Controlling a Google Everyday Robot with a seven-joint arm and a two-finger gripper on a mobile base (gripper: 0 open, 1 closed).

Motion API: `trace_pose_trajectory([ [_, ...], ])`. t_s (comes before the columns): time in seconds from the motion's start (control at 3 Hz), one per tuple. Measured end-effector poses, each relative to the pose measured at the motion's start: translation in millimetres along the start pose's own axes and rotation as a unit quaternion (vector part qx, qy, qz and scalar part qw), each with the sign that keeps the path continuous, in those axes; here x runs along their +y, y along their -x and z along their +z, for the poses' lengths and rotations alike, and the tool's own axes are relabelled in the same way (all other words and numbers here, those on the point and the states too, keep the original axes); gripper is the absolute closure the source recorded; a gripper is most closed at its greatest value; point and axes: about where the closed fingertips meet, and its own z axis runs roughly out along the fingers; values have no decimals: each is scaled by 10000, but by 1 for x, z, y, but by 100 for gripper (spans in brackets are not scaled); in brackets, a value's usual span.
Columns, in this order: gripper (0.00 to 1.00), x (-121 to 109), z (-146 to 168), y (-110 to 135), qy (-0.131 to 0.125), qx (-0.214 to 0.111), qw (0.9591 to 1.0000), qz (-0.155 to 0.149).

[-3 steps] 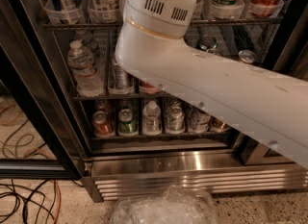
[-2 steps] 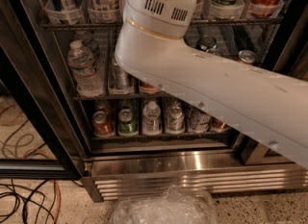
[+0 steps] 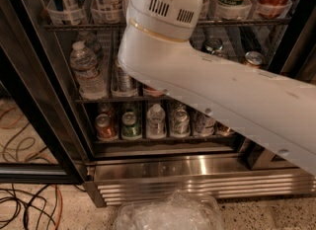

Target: Pick pepsi can from top shelf of fridge

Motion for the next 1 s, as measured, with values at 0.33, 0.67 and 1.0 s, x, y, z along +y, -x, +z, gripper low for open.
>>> trace_pose_trajectory([
  [0.33,100,6,-16,11,172,-141,9997,-67],
  [0.67,100,10,-19,14,239,-173,9995,-103],
  [1.0,100,9,-21,14,251,-166,9994,-183],
])
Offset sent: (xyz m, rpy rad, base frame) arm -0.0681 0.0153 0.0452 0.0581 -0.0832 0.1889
